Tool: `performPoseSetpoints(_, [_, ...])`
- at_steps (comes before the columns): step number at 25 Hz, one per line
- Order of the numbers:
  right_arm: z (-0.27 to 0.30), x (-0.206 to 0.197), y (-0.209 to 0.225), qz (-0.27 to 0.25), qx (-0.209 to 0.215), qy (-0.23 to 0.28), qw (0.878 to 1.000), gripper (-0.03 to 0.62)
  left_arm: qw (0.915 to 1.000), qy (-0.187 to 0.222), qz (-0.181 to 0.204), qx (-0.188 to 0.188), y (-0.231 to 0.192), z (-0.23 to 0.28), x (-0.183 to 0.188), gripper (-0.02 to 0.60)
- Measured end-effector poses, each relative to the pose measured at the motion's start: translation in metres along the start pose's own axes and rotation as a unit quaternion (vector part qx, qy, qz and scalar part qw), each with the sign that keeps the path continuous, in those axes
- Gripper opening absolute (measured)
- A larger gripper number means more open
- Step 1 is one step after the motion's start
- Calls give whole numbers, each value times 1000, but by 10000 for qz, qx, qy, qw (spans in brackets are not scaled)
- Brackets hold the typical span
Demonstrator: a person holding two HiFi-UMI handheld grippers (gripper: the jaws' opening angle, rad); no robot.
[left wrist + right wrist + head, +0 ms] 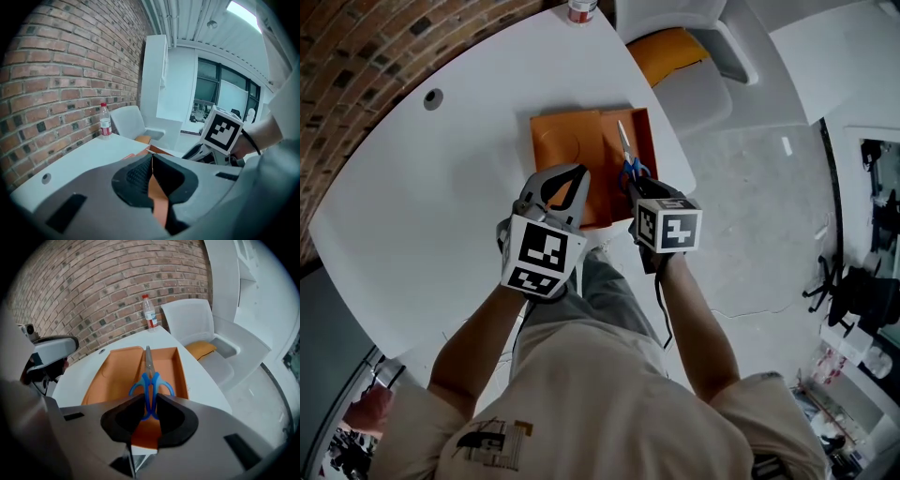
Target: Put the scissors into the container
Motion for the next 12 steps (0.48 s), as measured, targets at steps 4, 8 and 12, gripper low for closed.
performPoseSetpoints(4, [15, -3, 6, -70, -197, -319, 9993, 80, 9999, 17, -86, -136, 8, 10, -8, 11])
performPoseSetpoints(8, [30, -7, 6, -50, -339, -607, 9976, 80, 9998, -46, -126, -175, 10, 14, -15, 11])
performPoseSetpoints(12, [42, -11, 5, 49, -366, -811, 9960, 80, 9995, -177, -143, -195, 7, 14, -20, 11])
Point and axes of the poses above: the fingertips, and each gripper's own axes: z forward along the fingers, y to its right, x out of its top, the point moved 6 cm from there along -z, backward along the fingers, and after that the axes turned 15 degrees about z, right-handed, at the moved point
